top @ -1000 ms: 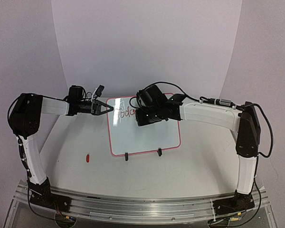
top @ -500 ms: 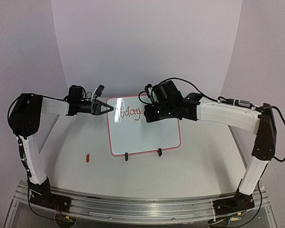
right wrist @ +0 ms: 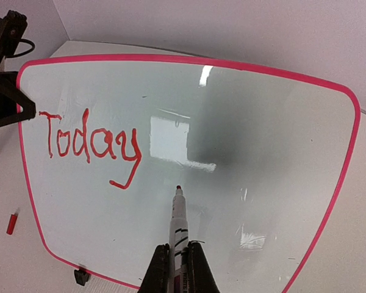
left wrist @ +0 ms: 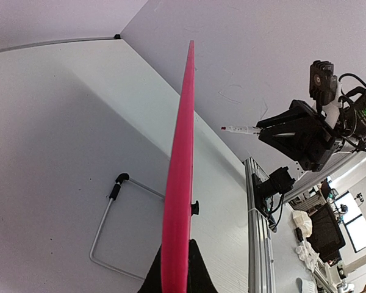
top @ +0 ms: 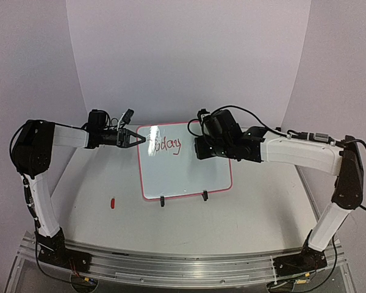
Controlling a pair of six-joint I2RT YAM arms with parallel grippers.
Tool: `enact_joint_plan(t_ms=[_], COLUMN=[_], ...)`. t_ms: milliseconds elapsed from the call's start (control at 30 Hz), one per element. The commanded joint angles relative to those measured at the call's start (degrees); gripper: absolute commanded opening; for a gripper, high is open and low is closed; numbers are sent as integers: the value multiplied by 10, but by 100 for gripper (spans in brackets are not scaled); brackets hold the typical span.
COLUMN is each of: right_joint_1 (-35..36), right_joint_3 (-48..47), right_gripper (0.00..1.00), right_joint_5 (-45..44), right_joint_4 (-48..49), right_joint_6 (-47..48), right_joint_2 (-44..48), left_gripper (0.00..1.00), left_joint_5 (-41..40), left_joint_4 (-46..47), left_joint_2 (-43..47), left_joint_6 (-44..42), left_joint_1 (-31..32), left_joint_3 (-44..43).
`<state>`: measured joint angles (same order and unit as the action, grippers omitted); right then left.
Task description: Write a sentence on the whiteboard
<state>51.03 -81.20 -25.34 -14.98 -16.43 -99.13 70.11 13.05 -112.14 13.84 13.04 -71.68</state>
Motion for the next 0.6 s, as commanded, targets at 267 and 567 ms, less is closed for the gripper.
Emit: enact_joint_plan(t_ms=[267,567], right_joint_1=[-3,-12], right_joint_3=[8,-35], right_gripper=[0,0], right_joint_5=[-23,14], right_joint_4=[50,70], right_joint_6=[-9,-4], right_joint_2=[18,-25], left_gripper=[0,0], left_joint_5=[-51,-50], left_joint_4=[-11,-10], left_joint_2=[-11,-10], left_joint_6=[-55,-55], left_joint_1=[6,6], left_joint_3=[-9,-6])
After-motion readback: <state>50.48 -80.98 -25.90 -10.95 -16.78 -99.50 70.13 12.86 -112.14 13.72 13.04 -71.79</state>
